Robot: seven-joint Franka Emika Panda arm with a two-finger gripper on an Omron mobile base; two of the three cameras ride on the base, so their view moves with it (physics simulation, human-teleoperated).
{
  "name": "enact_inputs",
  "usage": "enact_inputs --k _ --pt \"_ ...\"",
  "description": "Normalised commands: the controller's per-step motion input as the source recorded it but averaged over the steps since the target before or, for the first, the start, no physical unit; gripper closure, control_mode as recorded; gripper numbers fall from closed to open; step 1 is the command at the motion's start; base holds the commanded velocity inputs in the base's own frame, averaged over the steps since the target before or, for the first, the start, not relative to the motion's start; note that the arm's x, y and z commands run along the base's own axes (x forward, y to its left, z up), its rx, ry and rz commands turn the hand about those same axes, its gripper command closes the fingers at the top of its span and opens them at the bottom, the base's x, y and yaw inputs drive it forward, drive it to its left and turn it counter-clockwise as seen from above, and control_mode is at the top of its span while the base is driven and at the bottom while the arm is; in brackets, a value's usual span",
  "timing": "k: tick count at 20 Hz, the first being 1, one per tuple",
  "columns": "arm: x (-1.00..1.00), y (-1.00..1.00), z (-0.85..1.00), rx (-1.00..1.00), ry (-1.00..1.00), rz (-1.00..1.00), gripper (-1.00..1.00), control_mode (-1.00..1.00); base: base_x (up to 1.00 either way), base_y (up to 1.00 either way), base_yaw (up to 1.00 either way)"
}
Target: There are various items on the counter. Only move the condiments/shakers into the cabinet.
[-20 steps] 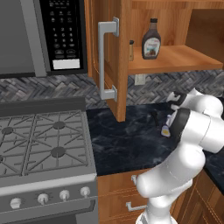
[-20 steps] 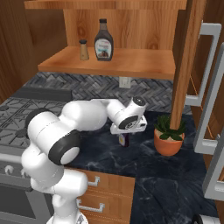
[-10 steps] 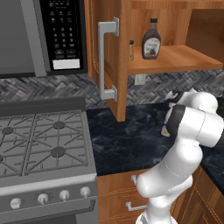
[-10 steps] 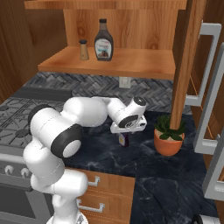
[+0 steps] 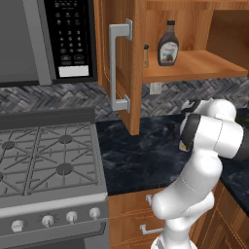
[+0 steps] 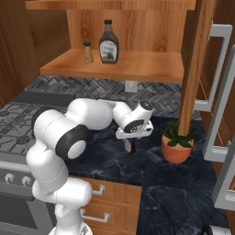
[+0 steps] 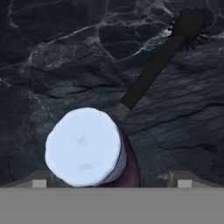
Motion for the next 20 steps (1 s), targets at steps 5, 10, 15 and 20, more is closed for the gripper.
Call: enact_inputs --k 5,10,15,20 --pt "0.08 0.09 -0.11 0.00 0.00 0.02 -1.00 -1.00 0.00 0.00 0.00" --pt "0.00 0.11 -0.14 0.00 0.00 0.02 -1.00 -1.00 0.00 0.00 0.00" --pt "0.00 0.06 -0.06 0.00 0.00 0.02 1.00 -1.00 0.00 0.00 0.00" --pt "-0.01 0.00 0.00 0.00 -0.01 0.00 1.00 -1.00 0.00 0.00 0.00"
